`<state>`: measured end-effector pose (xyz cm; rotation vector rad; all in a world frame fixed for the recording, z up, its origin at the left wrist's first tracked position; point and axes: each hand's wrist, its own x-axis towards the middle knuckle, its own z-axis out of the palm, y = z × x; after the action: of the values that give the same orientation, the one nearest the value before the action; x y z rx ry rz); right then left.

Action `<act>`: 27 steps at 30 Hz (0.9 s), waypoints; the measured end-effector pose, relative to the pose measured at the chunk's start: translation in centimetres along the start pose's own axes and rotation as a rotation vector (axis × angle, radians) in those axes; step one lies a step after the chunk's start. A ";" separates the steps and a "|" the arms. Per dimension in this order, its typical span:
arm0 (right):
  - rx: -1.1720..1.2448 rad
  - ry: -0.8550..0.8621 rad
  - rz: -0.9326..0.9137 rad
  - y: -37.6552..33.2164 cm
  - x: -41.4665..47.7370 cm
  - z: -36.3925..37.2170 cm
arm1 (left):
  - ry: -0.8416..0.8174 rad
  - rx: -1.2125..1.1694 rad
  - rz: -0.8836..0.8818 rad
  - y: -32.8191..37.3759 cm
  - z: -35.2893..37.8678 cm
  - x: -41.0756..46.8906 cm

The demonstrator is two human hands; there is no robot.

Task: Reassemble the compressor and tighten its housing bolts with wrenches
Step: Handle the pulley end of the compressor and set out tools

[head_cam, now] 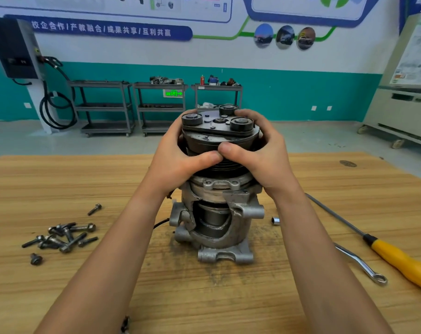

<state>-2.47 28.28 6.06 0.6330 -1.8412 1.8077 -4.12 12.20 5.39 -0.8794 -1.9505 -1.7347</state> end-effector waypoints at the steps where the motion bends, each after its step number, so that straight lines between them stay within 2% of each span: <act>1: -0.009 0.010 -0.016 0.1 -0.1 0.1 | 0.003 0.007 0.007 0.0 0.0 0.0; 9: -0.028 0.121 -0.090 1.1 -0.8 0.2 | -0.044 0.094 0.028 0.0 -0.1 0.6; 18: -0.028 0.119 -0.103 1.2 -0.8 0.2 | -0.074 0.117 0.006 0.0 -0.1 0.8; 27: -0.087 0.034 -0.078 0.7 -0.2 0.1 | -0.021 0.029 0.004 -0.5 -0.2 0.1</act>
<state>-2.75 28.14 5.38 0.6292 -1.8360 1.6695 -4.55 12.05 5.10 -0.8939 -1.9810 -1.6967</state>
